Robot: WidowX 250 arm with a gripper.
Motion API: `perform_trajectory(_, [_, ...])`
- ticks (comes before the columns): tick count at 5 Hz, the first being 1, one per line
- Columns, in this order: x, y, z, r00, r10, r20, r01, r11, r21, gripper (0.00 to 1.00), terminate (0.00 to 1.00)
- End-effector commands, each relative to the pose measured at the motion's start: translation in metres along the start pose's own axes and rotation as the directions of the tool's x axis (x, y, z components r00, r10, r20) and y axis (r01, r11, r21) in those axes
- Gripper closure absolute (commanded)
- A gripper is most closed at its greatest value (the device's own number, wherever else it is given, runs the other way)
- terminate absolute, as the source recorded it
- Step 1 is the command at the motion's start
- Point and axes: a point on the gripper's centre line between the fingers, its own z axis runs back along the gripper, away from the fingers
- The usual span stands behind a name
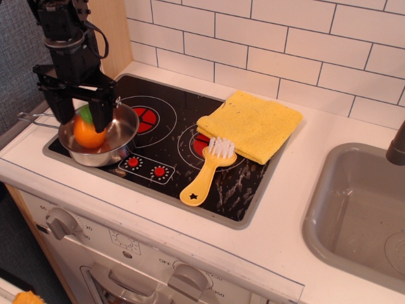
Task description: Place the carrot in the pot
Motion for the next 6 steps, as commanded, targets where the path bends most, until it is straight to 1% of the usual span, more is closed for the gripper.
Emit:
perform_trajectory(1, [-0.005,-0.018,0.045,0.993,-0.024,0.111,0.026,1.000,-0.015,0.00,0.00])
perform_trajectory(2, [-0.004,-0.026,0.063,0.988,-0.027,0.150,0.034,0.999,-0.041,0.00,0.00])
perform_trajectory(3, [-0.001,-0.030,0.064,0.988,-0.034,0.149,0.041,0.998,-0.045,0.00,0.00])
perform_trajectory(4, [0.003,-0.030,0.059,0.987,-0.082,0.139,0.086,0.996,-0.021,0.00,0.00])
perform_trajectory(5, [0.003,-0.030,0.059,0.987,-0.082,0.139,0.086,0.996,-0.021,0.00,0.00])
perform_trajectory(6, [0.003,-0.030,0.059,0.987,-0.082,0.139,0.086,0.996,-0.021,0.00,1.00])
